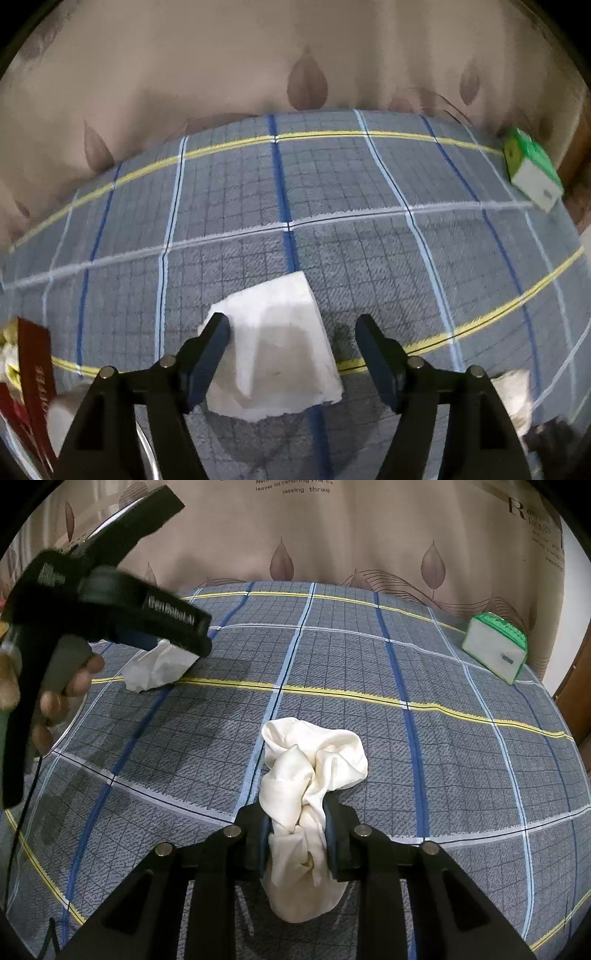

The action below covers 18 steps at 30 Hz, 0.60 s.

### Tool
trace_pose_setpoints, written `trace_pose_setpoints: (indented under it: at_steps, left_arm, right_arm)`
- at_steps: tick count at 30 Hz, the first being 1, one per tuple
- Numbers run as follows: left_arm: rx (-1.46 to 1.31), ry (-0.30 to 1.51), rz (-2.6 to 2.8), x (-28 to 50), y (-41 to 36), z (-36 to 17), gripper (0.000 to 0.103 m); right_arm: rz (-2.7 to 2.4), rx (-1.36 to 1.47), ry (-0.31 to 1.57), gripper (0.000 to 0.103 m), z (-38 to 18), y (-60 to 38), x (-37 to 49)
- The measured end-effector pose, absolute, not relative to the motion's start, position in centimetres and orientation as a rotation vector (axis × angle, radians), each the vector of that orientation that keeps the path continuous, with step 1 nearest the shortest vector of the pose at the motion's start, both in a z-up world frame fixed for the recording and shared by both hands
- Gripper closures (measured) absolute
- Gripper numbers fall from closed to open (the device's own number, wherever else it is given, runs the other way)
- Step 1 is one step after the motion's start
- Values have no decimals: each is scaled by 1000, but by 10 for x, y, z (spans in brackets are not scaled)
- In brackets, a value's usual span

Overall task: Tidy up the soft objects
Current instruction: 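Grasp the white square block with the left gripper while the right gripper holds the cream cloth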

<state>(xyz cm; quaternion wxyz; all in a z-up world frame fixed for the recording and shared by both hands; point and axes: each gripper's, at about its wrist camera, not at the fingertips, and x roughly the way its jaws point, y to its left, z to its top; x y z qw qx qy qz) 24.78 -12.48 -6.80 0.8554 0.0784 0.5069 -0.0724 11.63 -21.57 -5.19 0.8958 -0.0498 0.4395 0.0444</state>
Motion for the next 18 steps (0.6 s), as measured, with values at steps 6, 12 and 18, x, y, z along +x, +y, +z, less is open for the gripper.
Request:
trace_pose_setpoints:
  at_steps: [6,12,18]
  left_arm:
    - [186,1024,-142,242,-130,-63,29]
    - [48,1070,-111,257,-105,-57,29]
    - [38,1109,-114,263,-103,-69,29]
  right_arm:
    - [96,-105,911,77,-52,-215,117]
    - [97,-109,911,76,-53,-212,117]
    - [95,-111,911,76,-54,-212,117]
